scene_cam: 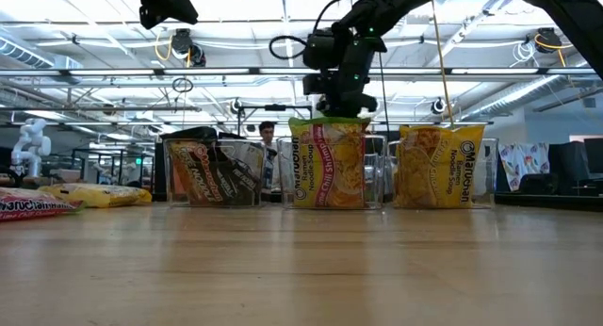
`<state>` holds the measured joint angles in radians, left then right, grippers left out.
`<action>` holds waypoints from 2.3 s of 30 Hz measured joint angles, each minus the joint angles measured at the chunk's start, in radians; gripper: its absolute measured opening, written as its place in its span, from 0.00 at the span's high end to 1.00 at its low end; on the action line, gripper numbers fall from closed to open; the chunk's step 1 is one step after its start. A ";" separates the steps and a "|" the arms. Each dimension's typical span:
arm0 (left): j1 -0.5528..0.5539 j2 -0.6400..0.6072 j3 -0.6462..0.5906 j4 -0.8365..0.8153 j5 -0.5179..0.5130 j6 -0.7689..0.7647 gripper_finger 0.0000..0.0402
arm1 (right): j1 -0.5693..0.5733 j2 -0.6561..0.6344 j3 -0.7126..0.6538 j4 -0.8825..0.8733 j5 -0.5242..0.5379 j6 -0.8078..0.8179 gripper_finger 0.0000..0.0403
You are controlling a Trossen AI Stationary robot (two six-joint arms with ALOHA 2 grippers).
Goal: Sort Maruchan noodles
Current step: Adjust the green noodle pack in the middle transparent bin
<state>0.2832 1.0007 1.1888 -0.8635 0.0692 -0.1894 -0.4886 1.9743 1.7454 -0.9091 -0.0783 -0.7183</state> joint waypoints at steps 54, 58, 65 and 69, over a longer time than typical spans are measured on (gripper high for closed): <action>0.000 0.000 0.000 -0.001 0.000 -0.056 0.86 | 0.006 0.111 -0.128 0.162 0.000 -0.067 1.00; 0.000 0.000 0.000 -0.001 0.000 -0.059 0.86 | 0.006 0.080 -0.133 0.122 0.000 -0.072 1.00; 0.000 0.000 0.000 0.000 0.000 -0.060 0.86 | 0.006 0.050 -0.134 0.075 0.004 -0.072 1.00; 0.000 0.000 0.000 0.000 0.000 -0.061 0.86 | 0.006 0.047 -0.134 0.054 0.004 -0.072 1.00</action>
<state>0.2836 1.0008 1.1889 -0.8635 0.0696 -0.2505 -0.4828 2.0216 1.6119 -0.8547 -0.0742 -0.7906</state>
